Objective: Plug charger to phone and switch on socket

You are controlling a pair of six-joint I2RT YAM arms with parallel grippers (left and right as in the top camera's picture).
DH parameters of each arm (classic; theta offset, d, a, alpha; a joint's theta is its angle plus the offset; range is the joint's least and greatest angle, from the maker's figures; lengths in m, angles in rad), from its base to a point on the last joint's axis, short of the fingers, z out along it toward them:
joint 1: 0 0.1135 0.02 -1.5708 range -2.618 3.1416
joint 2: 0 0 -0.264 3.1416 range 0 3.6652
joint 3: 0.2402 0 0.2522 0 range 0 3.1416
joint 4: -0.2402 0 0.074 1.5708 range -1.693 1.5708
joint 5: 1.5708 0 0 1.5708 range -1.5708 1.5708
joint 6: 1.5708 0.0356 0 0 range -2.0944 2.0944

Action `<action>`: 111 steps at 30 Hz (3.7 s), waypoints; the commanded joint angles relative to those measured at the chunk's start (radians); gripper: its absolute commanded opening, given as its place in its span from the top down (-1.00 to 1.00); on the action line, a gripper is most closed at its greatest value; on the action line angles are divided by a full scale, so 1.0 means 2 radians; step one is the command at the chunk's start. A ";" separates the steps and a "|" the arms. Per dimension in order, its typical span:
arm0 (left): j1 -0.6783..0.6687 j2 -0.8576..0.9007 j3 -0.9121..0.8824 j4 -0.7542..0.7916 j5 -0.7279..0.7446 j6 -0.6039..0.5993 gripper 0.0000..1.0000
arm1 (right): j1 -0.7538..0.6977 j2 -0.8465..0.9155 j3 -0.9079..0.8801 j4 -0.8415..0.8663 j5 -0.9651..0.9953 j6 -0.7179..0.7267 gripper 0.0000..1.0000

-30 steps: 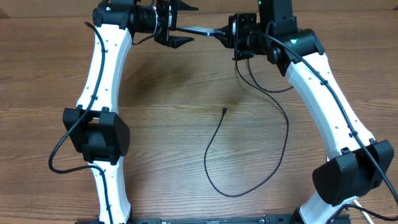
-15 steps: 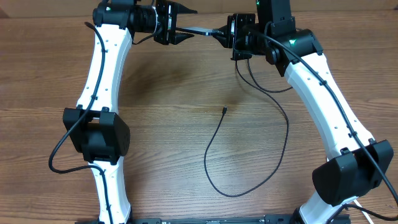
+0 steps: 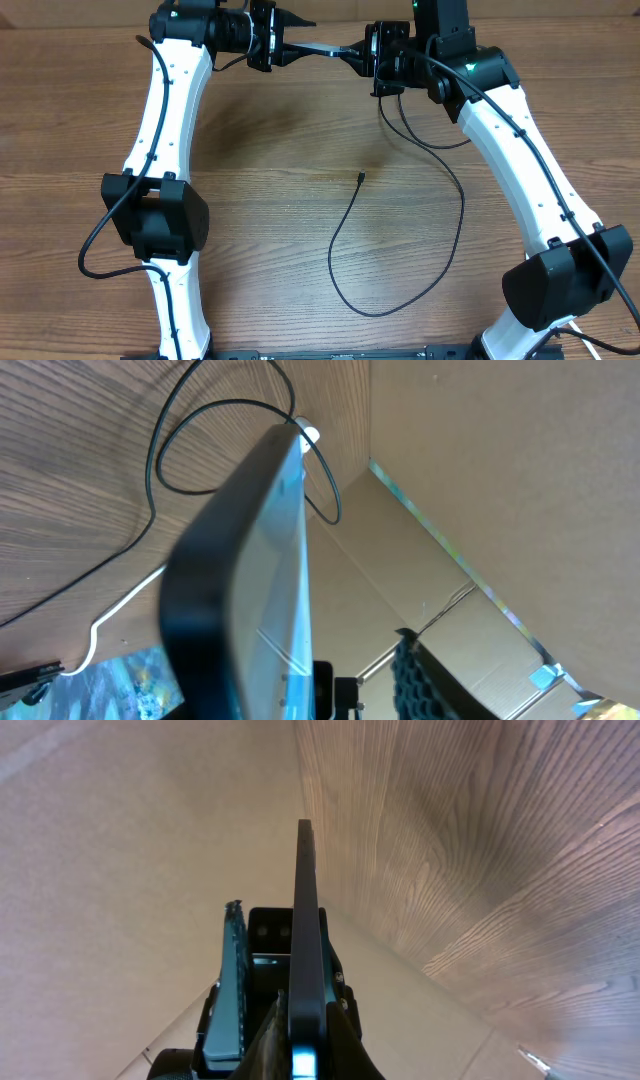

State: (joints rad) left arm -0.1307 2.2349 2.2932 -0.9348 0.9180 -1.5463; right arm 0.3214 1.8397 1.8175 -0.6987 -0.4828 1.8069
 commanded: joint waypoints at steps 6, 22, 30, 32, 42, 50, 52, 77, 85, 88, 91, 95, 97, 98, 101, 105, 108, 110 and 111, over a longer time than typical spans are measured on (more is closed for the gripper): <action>-0.001 0.001 0.004 0.002 -0.001 -0.007 0.46 | 0.019 -0.005 0.021 0.015 -0.017 0.014 0.90; 0.000 0.001 0.004 0.002 -0.002 -0.002 0.92 | 0.019 -0.005 0.021 0.016 -0.020 -0.024 0.03; 0.012 0.001 0.004 -0.025 -0.045 0.062 0.91 | 0.010 -0.005 0.021 -0.046 0.051 -0.153 -0.40; 0.021 0.001 0.004 -0.046 -0.059 0.086 0.92 | 0.002 -0.005 0.021 -0.079 0.078 -0.175 -0.54; 0.071 0.001 0.004 -0.170 -0.182 0.307 0.92 | -0.037 -0.005 0.020 -0.186 0.184 -0.472 -0.91; 0.046 0.001 0.004 -0.223 -0.273 0.575 0.92 | -0.029 0.002 -0.012 -0.229 0.224 -0.564 -1.00; 0.033 0.001 0.004 -0.239 -0.296 0.620 0.92 | -0.029 0.002 -0.030 -0.229 0.222 -0.564 -1.00; 0.016 -0.175 0.003 -0.346 -0.296 0.684 0.91 | 0.019 0.002 -0.140 -0.171 0.219 -0.564 -1.00; 0.016 -0.214 -0.014 -0.377 -0.343 0.681 0.91 | 0.042 0.002 -0.179 -0.125 0.219 -0.564 -1.00; 0.016 -0.219 -0.028 -0.377 -0.343 0.669 0.91 | 0.043 0.002 -0.197 -0.100 0.219 -0.564 -0.95; 0.016 -0.219 -0.045 -0.377 -0.343 0.668 0.91 | 0.043 0.002 -0.212 -0.083 0.219 -0.564 -0.73; 0.016 -0.220 -0.071 -0.377 -0.343 0.668 0.91 | 0.043 0.002 -0.231 -0.061 0.219 -0.564 -0.61; 0.016 -0.227 -0.077 -0.376 -0.343 0.667 0.91 | 0.043 0.003 -0.239 -0.049 0.219 -0.564 -0.56; 0.016 -0.233 -0.078 -0.375 -0.343 0.665 0.91 | 0.043 0.004 -0.242 -0.045 0.219 -0.564 -0.55; 0.016 -0.262 -0.080 -0.377 -0.346 0.665 0.91 | 0.043 0.009 -0.245 -0.044 0.218 -0.564 -0.54; 0.016 -0.333 -0.094 -0.377 -0.356 0.666 0.91 | 0.046 0.014 -0.245 -0.044 0.218 -0.563 -0.54; 0.016 -0.384 -0.118 -0.377 -0.360 0.666 0.91 | 0.052 0.015 -0.245 -0.042 0.218 -0.563 -0.59; 0.016 -0.414 -0.144 -0.374 -0.359 0.657 0.91 | 0.058 0.014 -0.245 -0.040 0.218 -0.563 -0.67; 0.016 -0.426 -0.157 -0.370 -0.359 0.651 0.91 | 0.062 0.014 -0.245 -0.038 0.218 -0.563 -0.71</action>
State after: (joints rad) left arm -0.1024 1.4586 2.0434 -1.6840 0.2047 -0.2100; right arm 0.4183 1.8618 1.3338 -0.7853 -0.0479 0.6796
